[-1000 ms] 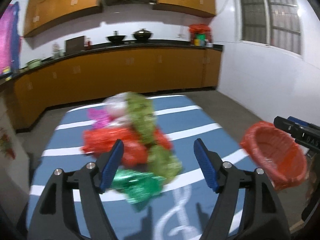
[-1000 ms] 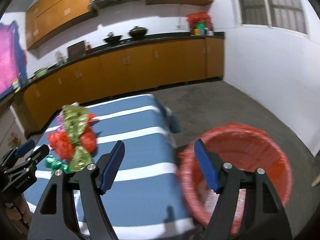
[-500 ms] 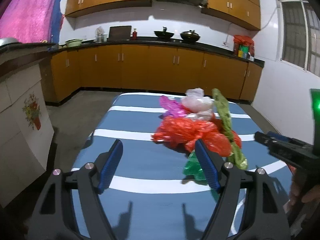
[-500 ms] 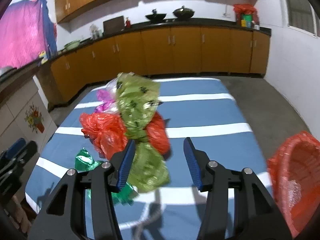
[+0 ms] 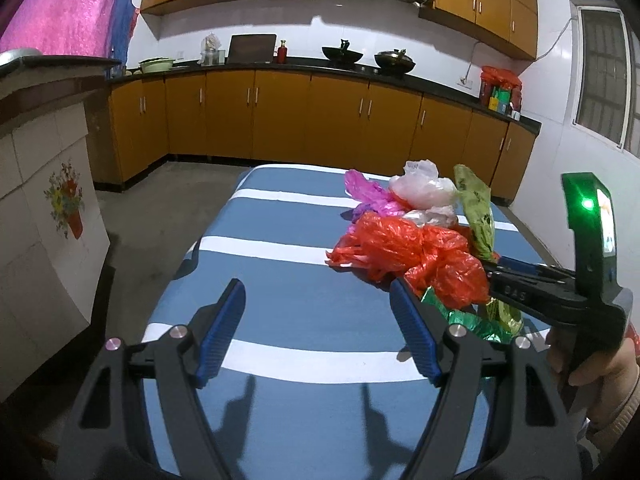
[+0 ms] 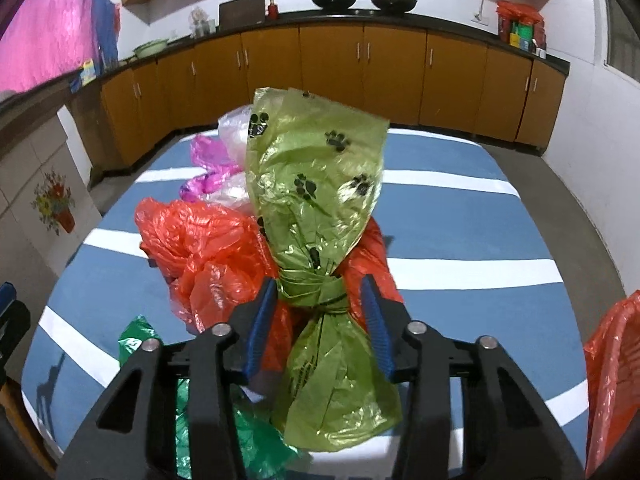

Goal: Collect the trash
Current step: 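Lift the green paw-print bag with the right tool while the left tool grasps a green bag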

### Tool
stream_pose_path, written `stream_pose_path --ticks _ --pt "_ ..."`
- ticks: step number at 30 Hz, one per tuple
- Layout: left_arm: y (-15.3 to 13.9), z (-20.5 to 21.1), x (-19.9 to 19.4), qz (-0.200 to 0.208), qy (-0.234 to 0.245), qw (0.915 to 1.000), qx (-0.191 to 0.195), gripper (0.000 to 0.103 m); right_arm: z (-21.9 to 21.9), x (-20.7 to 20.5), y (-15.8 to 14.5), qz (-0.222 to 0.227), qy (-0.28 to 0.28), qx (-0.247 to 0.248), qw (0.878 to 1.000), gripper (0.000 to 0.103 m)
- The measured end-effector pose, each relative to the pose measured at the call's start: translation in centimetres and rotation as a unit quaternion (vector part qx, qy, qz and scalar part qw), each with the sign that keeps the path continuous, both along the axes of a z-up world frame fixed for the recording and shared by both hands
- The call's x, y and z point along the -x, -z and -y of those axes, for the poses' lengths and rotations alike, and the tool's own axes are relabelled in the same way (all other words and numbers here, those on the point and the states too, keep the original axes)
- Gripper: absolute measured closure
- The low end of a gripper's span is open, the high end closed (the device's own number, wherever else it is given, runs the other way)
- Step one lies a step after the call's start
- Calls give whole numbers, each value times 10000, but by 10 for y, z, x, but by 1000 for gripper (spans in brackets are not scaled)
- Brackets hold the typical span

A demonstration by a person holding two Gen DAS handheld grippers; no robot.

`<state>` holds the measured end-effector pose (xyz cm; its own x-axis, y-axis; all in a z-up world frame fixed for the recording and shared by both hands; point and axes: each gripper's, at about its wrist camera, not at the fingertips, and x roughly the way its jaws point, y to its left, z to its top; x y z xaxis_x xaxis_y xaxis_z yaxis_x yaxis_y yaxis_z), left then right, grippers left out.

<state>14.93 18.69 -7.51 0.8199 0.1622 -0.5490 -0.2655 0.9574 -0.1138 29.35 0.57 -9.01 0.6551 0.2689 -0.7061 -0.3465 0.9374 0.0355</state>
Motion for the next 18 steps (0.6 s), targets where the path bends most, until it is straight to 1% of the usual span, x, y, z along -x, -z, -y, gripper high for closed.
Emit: stream_pose_path --ticks 2,5,11,18 --pt "1 3 -1 -18 25 10000 -1 29 0 1 1 3 -17 50 10000 72" --pt "1 7 -4 -30 76 10000 -2 29 4 5 -1 -9 -32 -16 10000 78" --pt "2 19 -9 -54 250 9997 3 29 21 16 -13 99 21 -225 9997 82" --pt "4 41 -17 -147 544 9984 59 29 46 32 -24 252 149 -365 9989 82"
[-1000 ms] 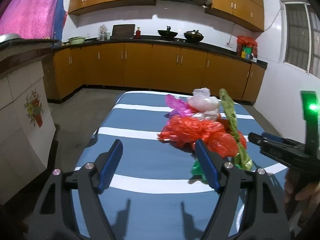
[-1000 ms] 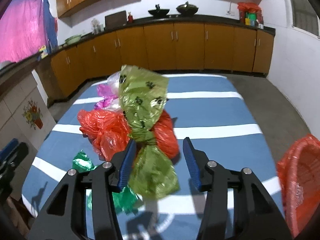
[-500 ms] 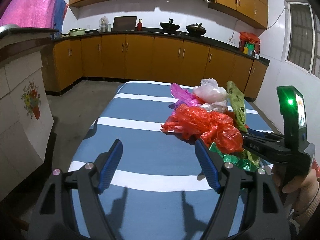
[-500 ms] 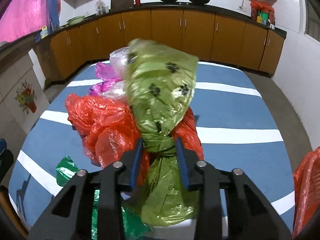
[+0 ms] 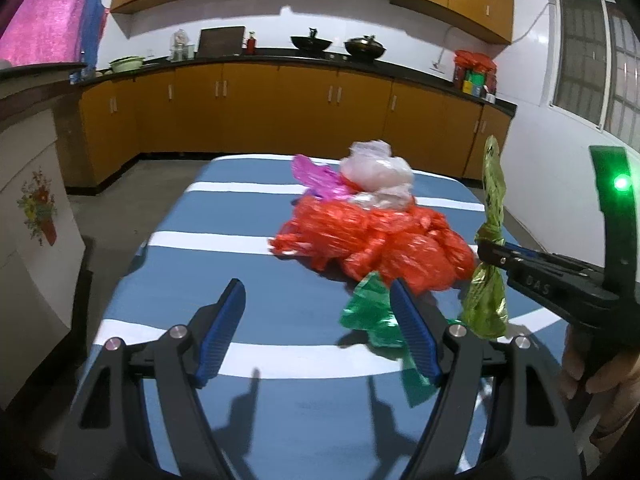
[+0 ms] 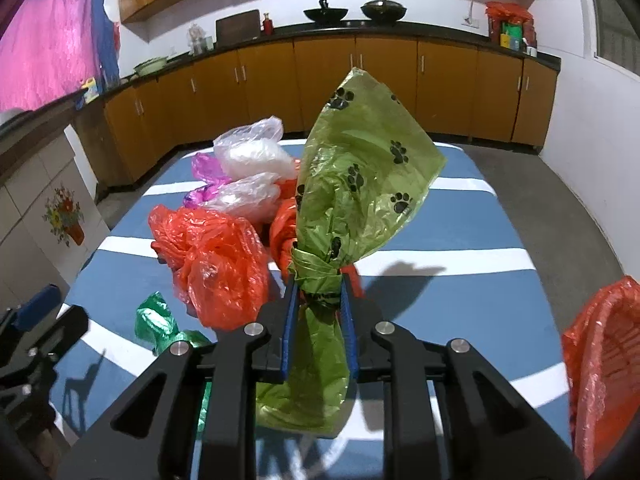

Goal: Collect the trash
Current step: 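Lift the green paw-print bag with the right tool while the left tool grasps a green bag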

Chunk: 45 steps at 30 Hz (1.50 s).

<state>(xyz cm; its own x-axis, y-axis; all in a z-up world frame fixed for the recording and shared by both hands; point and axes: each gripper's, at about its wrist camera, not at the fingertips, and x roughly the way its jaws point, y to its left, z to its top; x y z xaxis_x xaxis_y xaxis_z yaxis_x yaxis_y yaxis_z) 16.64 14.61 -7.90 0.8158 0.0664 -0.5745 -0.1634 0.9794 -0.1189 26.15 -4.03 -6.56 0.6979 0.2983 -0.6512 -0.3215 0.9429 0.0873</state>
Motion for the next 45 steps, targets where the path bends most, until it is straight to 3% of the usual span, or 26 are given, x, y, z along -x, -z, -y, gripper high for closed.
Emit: stream_pose_path --ticks 9,19,20,26,32,34,45 --pt "17 43 -24 -318 354 9988 -153 29 41 13 -10 144 421 -91 9990 83" --pt "42 61 -62 -1012 281 9944 -140 31 63 15 -4 64 693 -117 9975 82" --pt "44 62 -65 -1068 281 9938 -119 33 65 16 -4 60 695 -123 9975 82" --pt "47 57 -69 -1186 322 9924 -3 70 68 17 -3 69 693 -176 9974 82" --pt "45 43 -59 -1105 377 9930 158 84 70 22 -4 80 691 -216 9973 82" --pt "43 37 -53 -1044 437 9934 191 95 73 25 -5 97 686 -226 9973 82" --pt "8 38 -32 -547 663 9961 219 96 88 46 -19 248 765 -298 9963 82"
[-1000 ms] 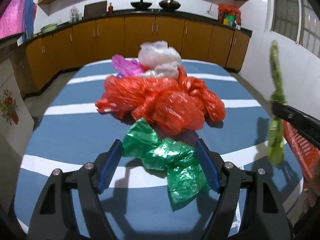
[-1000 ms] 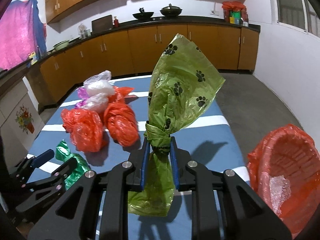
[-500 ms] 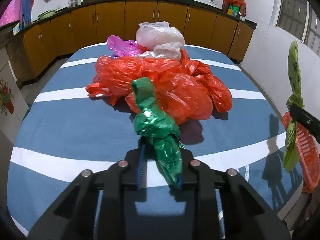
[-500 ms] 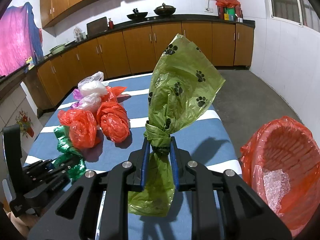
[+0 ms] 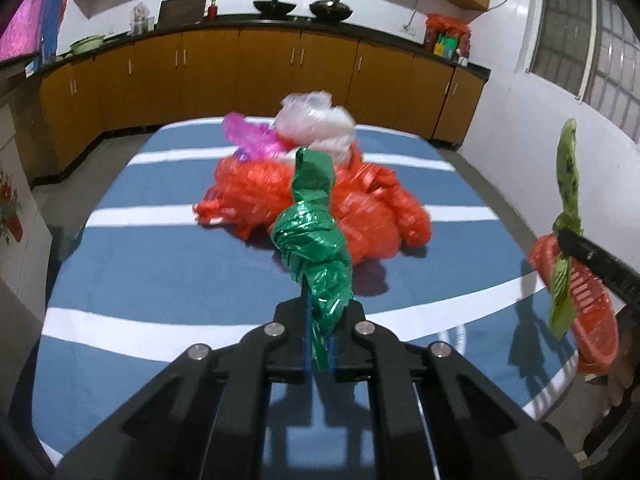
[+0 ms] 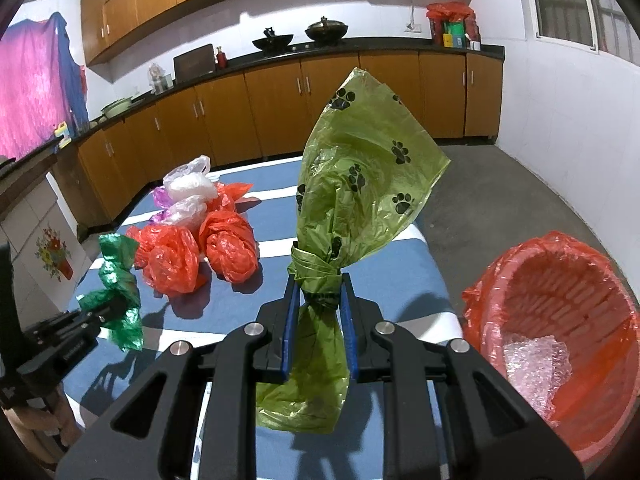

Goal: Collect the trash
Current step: 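Lift the green paw-print bag with the right tool while the left tool grasps a green bag, then carry both green bags over the red basket and open both tools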

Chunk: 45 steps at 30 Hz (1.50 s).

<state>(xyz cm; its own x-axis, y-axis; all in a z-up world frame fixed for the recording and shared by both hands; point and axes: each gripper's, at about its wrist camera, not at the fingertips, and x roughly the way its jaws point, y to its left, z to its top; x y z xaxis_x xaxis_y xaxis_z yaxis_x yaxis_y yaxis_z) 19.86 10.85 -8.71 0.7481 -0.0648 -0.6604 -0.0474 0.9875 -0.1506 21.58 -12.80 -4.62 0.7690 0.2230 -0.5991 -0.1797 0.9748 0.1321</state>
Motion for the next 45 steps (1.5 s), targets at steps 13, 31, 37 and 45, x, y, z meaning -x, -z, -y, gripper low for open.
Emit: stream_pose_path --ticks 13,31,37,45 --pt "-46 65 -2 442 719 9963 164 96 56 25 -15 188 525 -86 9984 82" --pt "-67 194 -18 555 2017 9773 326 96 160 58 -13 159 1599 -265 9866 82" --pt "-61 242 -24 423 2499 9665 399 96 193 68 -10 117 1945 -293 9804 83" --pt "-48 289 -32 266 2946 9543 422 96 221 75 -5 71 2190 -313 9752 83"
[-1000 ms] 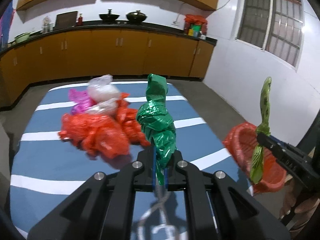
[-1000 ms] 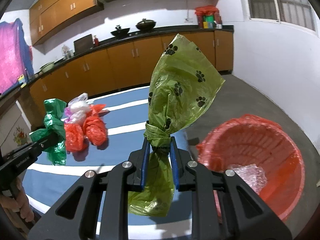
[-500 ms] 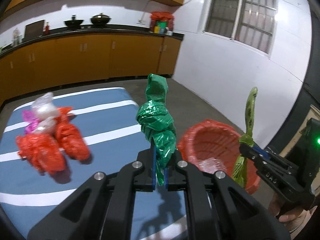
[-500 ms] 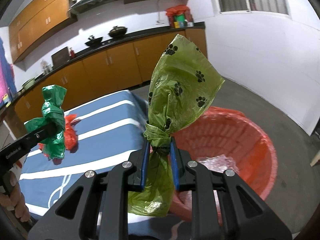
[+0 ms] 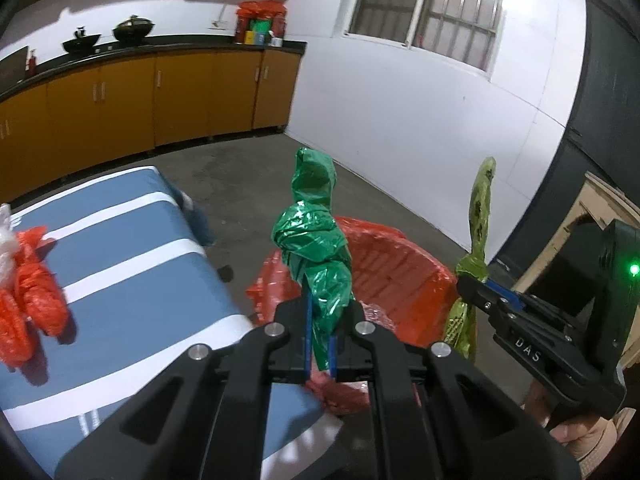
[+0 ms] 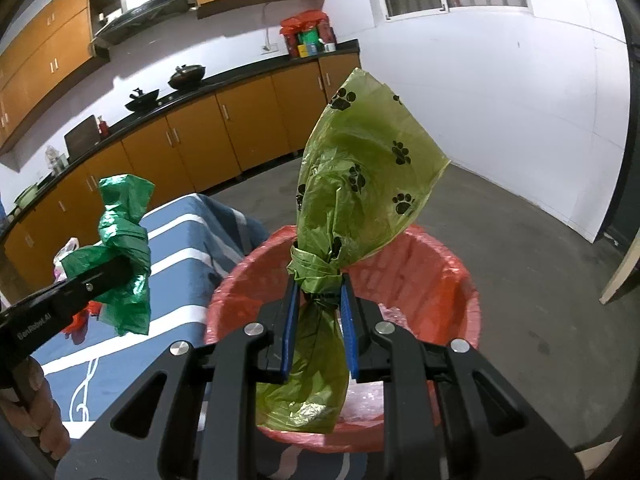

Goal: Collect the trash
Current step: 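Carry both green bags over the red basket and open both tools, then return both tools to the table and close the right tool on a red bag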

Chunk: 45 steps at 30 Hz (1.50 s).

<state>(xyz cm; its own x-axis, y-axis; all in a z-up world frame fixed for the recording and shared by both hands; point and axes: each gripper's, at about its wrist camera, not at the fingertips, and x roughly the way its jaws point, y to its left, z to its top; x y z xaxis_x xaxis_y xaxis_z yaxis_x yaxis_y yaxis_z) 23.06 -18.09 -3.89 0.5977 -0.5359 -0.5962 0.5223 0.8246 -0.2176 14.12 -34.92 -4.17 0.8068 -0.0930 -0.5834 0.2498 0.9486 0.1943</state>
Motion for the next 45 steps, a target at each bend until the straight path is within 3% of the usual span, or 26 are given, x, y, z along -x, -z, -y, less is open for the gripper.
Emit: stream_pose_path --ticks 15,18,21,23,34,45 --pt "17 42 -17 -219 310 9992 -148 94 20 -9 8 -136 66 -47 9999 82" --pt "21 42 -20 -269 292 9991 -175 87 20 -10 9 -146 80 -61 9998 79" --pt "26 41 -21 -294 251 9991 -186 76 19 -10 10 -173 93 -98 9998 72" --pt "29 38 -22 -315 210 9991 -193 74 19 -9 12 -180 103 -109 9997 64" --pt "26 -7 -23 -81 -509 9984 -231 49 17 -6 12 -233 93 -49 9997 64" --pt "15 -85 -7 380 -1399 9886 -408 37 -33 -29 5 -213 -469 79 9986 64"
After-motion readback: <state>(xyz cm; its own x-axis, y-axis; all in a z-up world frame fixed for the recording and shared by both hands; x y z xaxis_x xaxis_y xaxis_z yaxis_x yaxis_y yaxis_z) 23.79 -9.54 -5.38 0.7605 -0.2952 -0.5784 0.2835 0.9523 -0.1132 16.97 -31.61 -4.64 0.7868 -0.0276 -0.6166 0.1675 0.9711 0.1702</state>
